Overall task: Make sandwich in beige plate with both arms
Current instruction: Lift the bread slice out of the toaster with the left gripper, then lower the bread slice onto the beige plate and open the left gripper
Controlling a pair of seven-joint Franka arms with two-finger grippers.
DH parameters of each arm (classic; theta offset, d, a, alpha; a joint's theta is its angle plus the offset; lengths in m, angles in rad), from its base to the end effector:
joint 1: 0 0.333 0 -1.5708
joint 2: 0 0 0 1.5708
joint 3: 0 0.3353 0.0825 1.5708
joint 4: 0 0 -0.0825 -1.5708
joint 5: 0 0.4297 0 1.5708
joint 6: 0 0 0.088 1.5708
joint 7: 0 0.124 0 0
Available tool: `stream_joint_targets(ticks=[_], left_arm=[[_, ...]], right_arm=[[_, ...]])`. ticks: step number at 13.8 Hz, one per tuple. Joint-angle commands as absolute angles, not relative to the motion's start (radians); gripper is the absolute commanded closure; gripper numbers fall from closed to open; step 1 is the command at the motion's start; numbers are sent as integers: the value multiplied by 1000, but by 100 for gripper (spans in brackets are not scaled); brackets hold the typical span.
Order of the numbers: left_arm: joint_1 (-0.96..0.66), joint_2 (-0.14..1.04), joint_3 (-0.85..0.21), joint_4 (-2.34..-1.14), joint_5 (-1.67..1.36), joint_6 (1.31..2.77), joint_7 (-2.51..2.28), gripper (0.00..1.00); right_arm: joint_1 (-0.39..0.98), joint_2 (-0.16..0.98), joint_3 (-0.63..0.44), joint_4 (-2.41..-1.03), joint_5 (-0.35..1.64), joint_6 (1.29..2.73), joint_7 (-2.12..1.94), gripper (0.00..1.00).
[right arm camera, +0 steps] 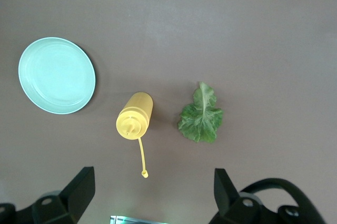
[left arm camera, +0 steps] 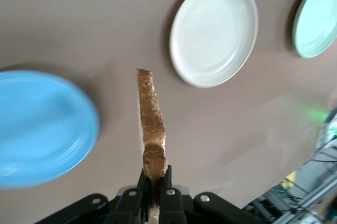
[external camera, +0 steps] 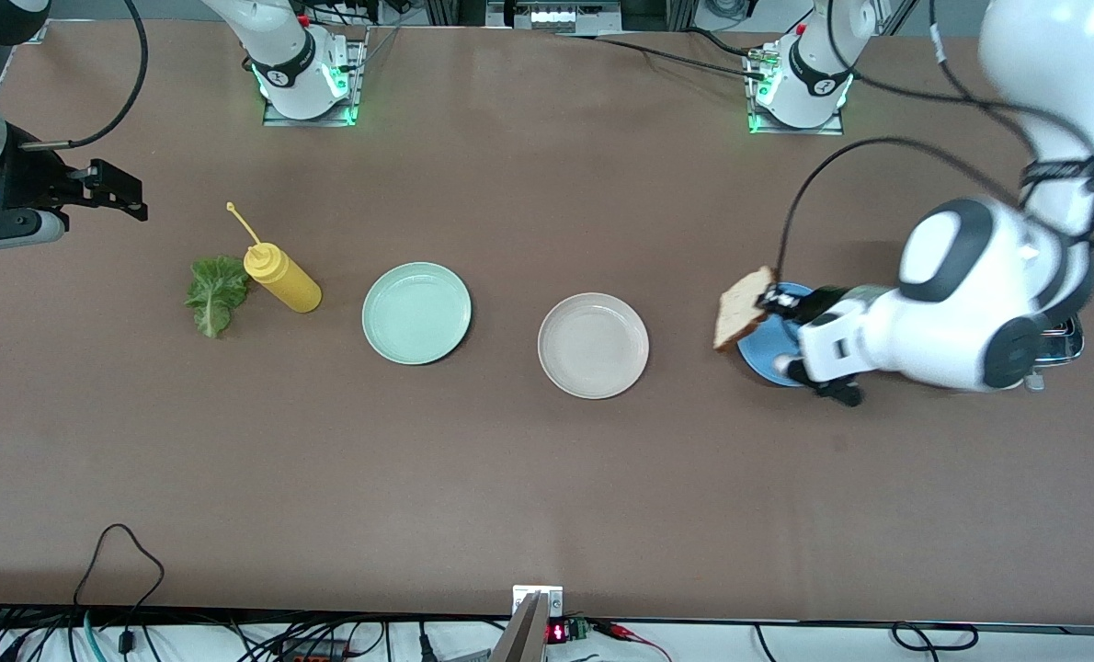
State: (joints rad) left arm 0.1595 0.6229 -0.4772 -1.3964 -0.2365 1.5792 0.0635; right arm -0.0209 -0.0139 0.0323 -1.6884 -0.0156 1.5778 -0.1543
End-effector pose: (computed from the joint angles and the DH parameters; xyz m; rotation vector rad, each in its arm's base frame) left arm 0.6883 -0.1943 0.3455 2.5850 -0.3994 -0.5843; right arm 0.5894 0.0049 0.5751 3.1179 0.2602 -0.1528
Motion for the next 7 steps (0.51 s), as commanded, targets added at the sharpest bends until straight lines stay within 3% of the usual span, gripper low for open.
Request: stream_joint_targets(ticks=[1,7], left_arm=[[153,722,-482,-1367,-425,1641,49,100],[63,794,-482,-1365,-543,1824,29,100]], right_arm=[[-18,-12,32,-1678,-14,1565,-149,0],[-20,-12,32,-1678,-14,1565,-149,0]])
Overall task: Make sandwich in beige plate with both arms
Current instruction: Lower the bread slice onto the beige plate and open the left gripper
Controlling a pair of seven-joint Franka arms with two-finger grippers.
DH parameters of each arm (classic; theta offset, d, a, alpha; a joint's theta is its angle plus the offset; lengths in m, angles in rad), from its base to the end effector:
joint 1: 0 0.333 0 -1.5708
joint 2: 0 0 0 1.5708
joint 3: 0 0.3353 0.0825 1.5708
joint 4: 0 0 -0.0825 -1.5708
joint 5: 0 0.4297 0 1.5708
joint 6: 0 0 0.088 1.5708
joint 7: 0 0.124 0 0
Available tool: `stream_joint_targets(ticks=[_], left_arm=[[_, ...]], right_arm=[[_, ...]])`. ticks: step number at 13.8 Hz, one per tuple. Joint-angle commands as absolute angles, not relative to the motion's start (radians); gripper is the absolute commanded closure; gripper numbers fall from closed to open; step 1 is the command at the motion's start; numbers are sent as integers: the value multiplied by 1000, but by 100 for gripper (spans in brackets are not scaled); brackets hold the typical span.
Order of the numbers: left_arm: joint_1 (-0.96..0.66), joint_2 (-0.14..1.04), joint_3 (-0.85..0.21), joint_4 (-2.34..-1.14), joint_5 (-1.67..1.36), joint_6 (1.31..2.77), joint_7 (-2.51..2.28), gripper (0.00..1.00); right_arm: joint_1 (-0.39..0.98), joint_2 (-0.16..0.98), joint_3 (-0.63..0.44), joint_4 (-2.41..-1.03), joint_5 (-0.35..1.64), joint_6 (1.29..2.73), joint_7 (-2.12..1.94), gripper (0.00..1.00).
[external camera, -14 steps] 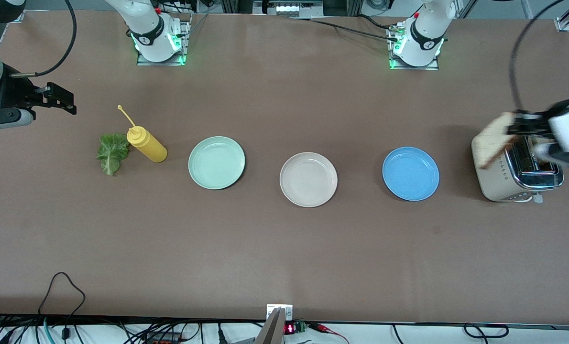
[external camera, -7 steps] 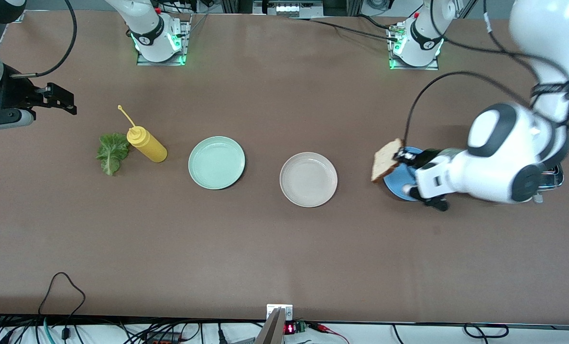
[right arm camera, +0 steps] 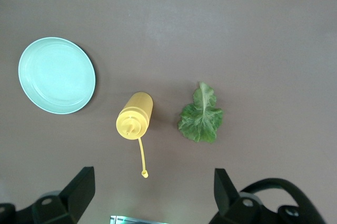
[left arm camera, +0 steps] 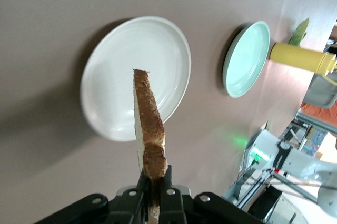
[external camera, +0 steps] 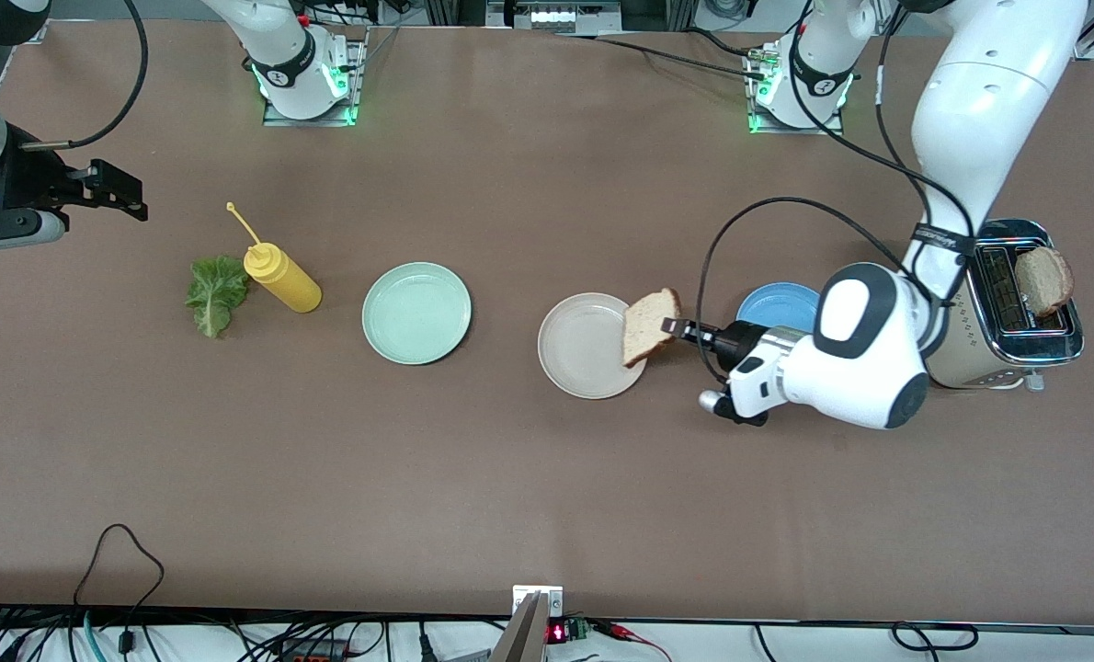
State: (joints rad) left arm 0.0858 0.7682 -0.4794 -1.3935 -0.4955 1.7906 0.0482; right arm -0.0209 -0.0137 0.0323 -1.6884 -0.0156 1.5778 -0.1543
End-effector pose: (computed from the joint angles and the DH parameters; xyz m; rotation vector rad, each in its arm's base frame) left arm 0.6985 -0.2691 0.2725 2.3371 -0.2094 -0.5272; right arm 0.5894 0.0049 0.5750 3.1180 0.2602 -0.1531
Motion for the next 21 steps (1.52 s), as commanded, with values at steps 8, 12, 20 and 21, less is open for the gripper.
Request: stream_joint_targets(ticks=[8,12,20,21], left_arm=[[-21,885,-480,-1364,-558,1898,41,100],[-34,900,-479,-1358,-563,1902,41,99],[-34,936,-479,-1353,-577,1948,38,89],[-34,943,-477,-1351,-575,1948,38,82]], right_arm=[[-20,-12,32,-1678,-14,1565,-149,0],[-20,-11,32,-1677,-14,1566,-149,0],[-25,8,31,-1671,-8,1580,-163,0],[-26,35,29,-1666,-8,1580,-167,0]])
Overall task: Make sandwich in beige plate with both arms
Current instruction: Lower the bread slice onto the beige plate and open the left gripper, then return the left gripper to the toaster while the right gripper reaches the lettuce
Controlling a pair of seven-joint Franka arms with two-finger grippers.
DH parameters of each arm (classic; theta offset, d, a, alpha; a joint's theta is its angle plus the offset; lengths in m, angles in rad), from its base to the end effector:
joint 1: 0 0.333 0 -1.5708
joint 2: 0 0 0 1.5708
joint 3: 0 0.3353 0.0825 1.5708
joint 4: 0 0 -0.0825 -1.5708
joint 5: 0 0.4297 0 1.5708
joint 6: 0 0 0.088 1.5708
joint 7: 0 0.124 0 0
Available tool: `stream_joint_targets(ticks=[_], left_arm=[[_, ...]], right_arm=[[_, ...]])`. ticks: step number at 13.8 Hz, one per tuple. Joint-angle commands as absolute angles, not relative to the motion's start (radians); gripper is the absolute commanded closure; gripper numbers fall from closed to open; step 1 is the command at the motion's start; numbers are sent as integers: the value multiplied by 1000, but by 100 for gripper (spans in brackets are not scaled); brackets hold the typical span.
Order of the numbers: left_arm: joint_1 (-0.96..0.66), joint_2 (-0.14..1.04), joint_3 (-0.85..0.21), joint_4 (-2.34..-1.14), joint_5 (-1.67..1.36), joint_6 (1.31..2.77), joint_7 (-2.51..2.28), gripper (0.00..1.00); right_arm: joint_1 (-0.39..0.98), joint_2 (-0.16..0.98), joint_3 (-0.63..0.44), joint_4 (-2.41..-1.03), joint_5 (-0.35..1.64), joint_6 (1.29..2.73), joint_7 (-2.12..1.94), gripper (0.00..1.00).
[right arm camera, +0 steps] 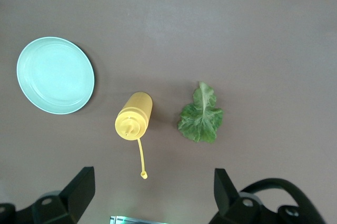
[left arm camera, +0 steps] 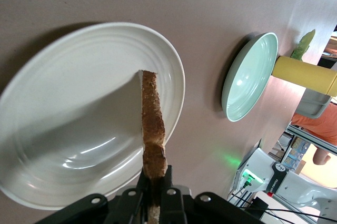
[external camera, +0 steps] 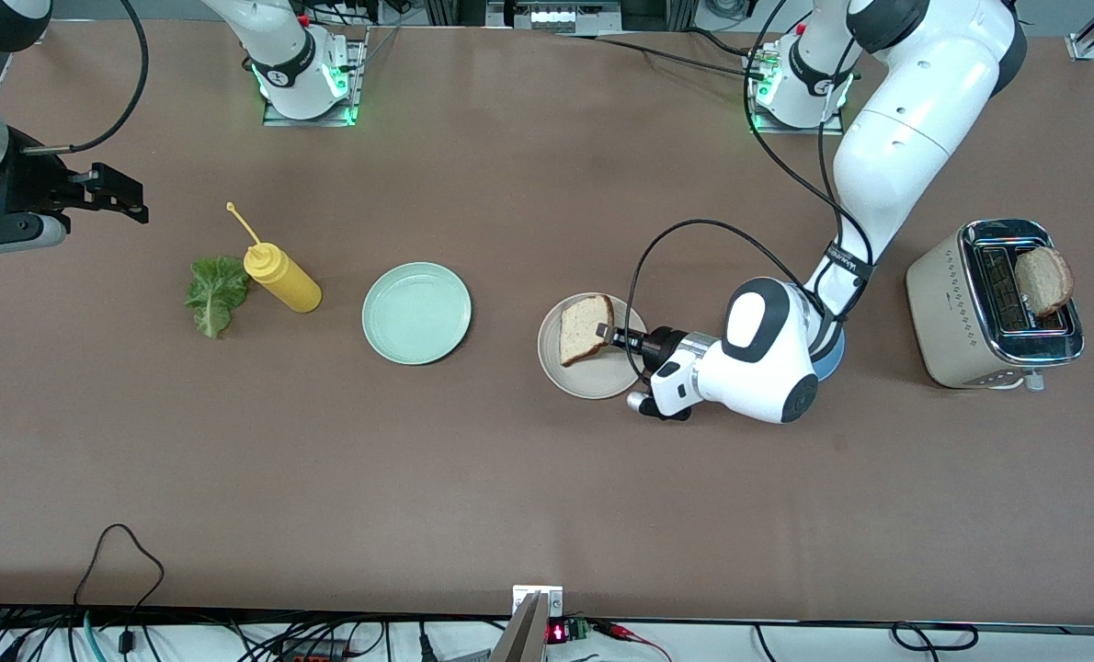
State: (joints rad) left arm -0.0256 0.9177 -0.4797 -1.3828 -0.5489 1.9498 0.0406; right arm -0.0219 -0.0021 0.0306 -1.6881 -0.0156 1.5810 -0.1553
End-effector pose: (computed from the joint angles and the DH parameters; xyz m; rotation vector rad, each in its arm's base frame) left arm 0.6761 -0.3454 0.1807 2.2887 -0.1522 -0.5629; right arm 0.5926 0.0033 0.5685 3.1187 0.2578 -0.1658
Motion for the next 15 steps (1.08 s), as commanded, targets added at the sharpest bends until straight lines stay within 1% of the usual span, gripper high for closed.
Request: stream_joint_targets(ticks=[1,3,4,5,6,7,11,12,14,15], left_arm=[[-34,946,-473,-1353,-569,1960,41,75],[-31,956,-457,-1359,-560,2005,44,61],[-34,957,-450,-1359,-560,2009,44,58],[-34,956,-446,-1359,-560,2011,44,42],[-31,956,-445,-1359,-558,2011,44,12],[-22,951,-442,-1358,-542,2011,46,0],[41,919,-448,-1353,-420,2000,49,0],[51,898,-448,-1356,-420,1997,52,0],[72,844,-443,-1355,-419,1959,49,0],[93,822,-445,-1355,-411,1945,49,0]], right_arm=[[-26,54,29,-1643,-5,1577,-167,0],[-25,66,29,-1628,-5,1572,-163,0],[-25,78,29,-1628,-5,1571,-161,0],[-25,87,29,-1628,-5,1568,-160,0],[-25,92,29,-1628,-5,1566,-158,0],[-25,94,29,-1628,-5,1566,-158,0],[-20,94,31,-1637,-20,1565,-163,0],[-23,118,31,-1638,-20,1546,-164,0],[-20,132,31,-1643,-23,1514,-167,0],[-18,124,31,-1685,-26,1516,-167,0]])
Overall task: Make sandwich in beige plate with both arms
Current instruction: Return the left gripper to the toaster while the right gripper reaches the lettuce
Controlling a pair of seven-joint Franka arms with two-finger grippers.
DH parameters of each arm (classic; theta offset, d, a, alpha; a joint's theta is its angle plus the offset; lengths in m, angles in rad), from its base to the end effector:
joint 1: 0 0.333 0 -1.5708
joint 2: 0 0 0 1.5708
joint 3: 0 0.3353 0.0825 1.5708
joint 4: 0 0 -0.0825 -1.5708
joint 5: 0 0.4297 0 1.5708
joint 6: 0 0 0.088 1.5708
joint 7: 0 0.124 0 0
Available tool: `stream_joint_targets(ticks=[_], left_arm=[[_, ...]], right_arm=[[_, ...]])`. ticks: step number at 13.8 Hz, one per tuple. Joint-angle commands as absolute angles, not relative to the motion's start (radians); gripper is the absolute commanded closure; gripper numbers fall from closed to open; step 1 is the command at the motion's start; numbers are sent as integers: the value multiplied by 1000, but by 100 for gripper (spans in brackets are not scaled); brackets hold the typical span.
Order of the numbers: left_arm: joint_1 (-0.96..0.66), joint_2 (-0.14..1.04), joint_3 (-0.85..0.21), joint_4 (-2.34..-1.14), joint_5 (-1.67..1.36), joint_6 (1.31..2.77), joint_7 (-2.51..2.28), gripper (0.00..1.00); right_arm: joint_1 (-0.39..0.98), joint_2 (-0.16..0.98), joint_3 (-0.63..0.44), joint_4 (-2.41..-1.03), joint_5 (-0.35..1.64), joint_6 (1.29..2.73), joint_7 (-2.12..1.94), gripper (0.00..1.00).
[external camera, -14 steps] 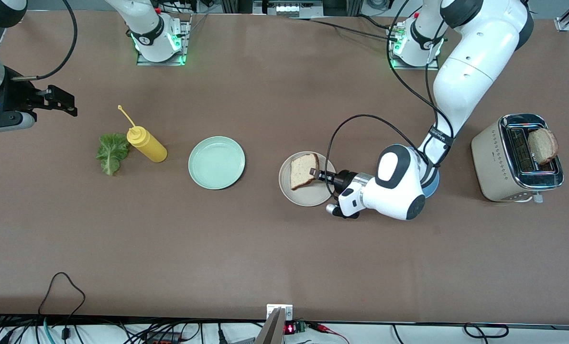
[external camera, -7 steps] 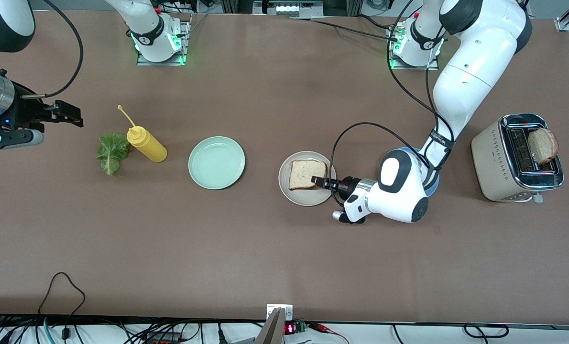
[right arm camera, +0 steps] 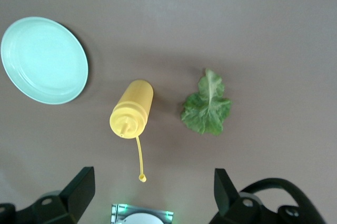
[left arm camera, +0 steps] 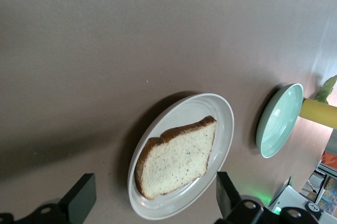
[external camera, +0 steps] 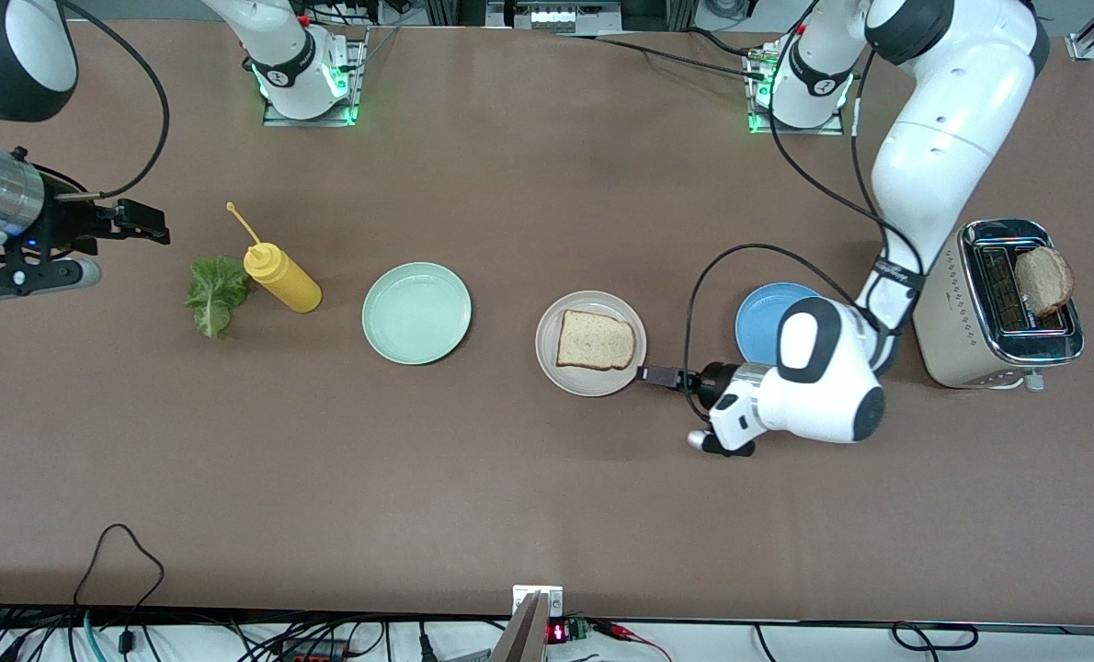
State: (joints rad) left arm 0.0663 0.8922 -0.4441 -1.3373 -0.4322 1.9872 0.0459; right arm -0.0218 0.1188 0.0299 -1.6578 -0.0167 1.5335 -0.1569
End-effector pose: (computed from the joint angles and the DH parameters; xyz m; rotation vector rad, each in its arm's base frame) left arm 0.7345 -0.2498 0.2037 2.4225 -0.0982 -0.3666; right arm 0.6147 0.0021 0.5076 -3.1026 -0.2591 0.3807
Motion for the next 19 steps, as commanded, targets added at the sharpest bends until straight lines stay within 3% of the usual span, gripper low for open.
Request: stream_joint_targets(ticks=[1,5,7,13,16,19], left_arm=[[115,799,-446,-1355,-399,1937,49,0],[161,746,-449,-1355,-286,1910,49,0],[172,717,-442,-1354,-247,1899,45,0],[195,571,-399,-1354,76,1856,43,0],[128,442,-212,-1367,78,1844,45,0],[115,321,-140,-1367,72,1737,32,0]], right_arm=[[-17,106,31,-1751,-58,1543,-161,0],[-29,-29,25,-2131,-112,1923,-166,0],[-46,-15,23,-2215,-156,2095,-166,0],[-185,155,23,-2278,-163,2419,-164,0],[-202,216,23,-2280,-160,2500,-163,0],[-202,250,23,-2279,-160,2543,-163,0]])
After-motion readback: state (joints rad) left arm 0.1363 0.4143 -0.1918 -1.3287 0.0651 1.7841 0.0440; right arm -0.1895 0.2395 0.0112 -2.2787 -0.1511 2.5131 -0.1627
